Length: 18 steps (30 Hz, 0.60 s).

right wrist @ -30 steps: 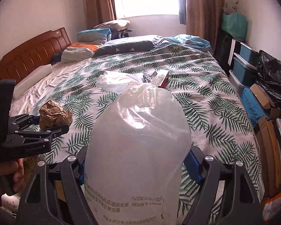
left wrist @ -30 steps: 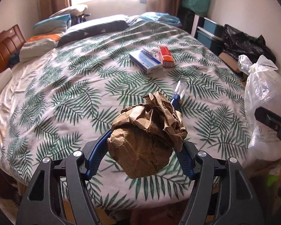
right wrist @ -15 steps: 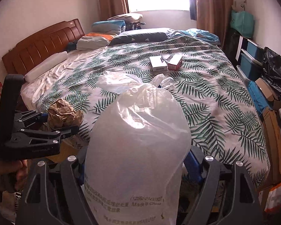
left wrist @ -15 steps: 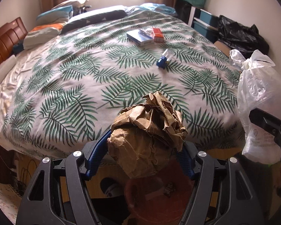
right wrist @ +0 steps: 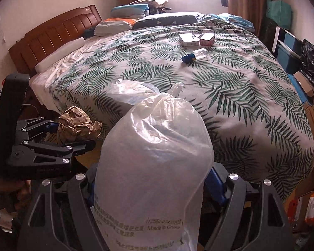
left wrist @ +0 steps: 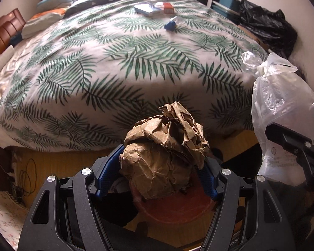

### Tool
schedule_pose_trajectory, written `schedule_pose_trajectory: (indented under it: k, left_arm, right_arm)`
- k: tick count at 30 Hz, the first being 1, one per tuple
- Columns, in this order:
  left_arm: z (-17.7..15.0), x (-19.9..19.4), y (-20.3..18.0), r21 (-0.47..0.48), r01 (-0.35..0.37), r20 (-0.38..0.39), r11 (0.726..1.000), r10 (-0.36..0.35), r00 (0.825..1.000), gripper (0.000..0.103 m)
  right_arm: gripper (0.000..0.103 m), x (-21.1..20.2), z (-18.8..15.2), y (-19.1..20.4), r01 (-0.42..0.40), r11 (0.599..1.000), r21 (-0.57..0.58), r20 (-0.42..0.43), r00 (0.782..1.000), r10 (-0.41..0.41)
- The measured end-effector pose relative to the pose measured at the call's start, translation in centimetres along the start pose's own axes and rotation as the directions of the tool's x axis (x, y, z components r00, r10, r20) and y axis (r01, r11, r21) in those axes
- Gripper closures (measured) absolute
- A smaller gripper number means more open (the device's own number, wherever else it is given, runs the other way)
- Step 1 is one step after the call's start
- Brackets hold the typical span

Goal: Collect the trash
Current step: 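Lift the paper ball and white bag and carry both over the red bin, then open the left tool to drop the paper ball while the right tool drops the white bag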

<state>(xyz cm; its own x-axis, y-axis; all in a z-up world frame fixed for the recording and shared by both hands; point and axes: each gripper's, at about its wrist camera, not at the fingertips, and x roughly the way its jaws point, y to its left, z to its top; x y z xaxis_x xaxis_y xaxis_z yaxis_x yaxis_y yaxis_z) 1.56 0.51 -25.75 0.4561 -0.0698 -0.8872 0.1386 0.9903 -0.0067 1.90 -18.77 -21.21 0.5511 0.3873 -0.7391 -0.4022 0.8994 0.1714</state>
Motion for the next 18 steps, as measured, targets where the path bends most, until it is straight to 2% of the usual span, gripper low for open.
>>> schedule_pose_trajectory:
  k: [6, 14, 18]
  left_arm:
    - [-3.0, 3.9, -0.5, 0.009, 0.028, -0.113, 1.000, -0.027, 0.993, 0.035]
    - [-6.1, 9.8, -1.1, 0.027, 0.046, -0.258, 0.999, -0.037, 0.965, 0.035]
    - [-7.1, 12.3, -1.2, 0.026, 0.059, -0.325, 0.998, -0.048, 0.945, 0.035]
  right_arm:
    - [0.025, 2.8, -2.8, 0.2, -0.009, 1.000, -0.004, -0.073, 0.997, 0.009]
    - [0.025, 6.6, -5.8, 0.6, -0.017, 1.000, -0.018, -0.169, 0.985, 0.014]
    - [0.025, 8.0, -7.1, 0.6, -0.021, 1.000, -0.015, -0.215, 0.976, 0.017]
